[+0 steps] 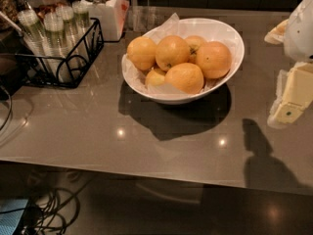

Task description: Pick orange from white bowl

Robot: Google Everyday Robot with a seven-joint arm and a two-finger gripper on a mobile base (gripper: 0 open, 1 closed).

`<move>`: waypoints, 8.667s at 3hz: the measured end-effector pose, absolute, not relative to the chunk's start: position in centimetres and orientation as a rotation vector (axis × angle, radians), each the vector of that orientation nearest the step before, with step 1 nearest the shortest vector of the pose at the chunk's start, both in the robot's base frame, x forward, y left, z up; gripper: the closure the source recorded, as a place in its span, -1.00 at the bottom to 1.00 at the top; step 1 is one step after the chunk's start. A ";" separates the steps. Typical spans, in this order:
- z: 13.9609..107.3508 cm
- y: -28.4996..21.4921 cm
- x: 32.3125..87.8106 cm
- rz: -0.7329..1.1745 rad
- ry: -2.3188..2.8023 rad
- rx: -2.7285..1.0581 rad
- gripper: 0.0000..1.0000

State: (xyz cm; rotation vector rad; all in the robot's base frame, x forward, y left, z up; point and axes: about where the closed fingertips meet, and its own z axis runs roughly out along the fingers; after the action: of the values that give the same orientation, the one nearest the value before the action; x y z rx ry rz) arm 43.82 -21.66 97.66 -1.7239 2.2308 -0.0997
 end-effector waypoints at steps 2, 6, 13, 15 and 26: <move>98.6 -19.5 48.4 -0.048 2.150 -1.757 -1.00; 98.5 -16.8 53.7 0.001 2.042 -1.765 -1.00; 93.2 -14.5 57.8 0.241 2.091 -1.575 -0.94; 92.6 -16.6 57.7 0.197 2.152 -1.551 -1.00; 99.0 -16.3 54.8 0.197 1.885 -1.339 1.00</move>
Offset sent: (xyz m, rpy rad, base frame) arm 0.0313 0.0172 0.0094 0.0770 -0.0164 0.0652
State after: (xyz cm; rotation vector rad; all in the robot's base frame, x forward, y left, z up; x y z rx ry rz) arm 54.84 -16.31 99.00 -1.3390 1.8847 0.1968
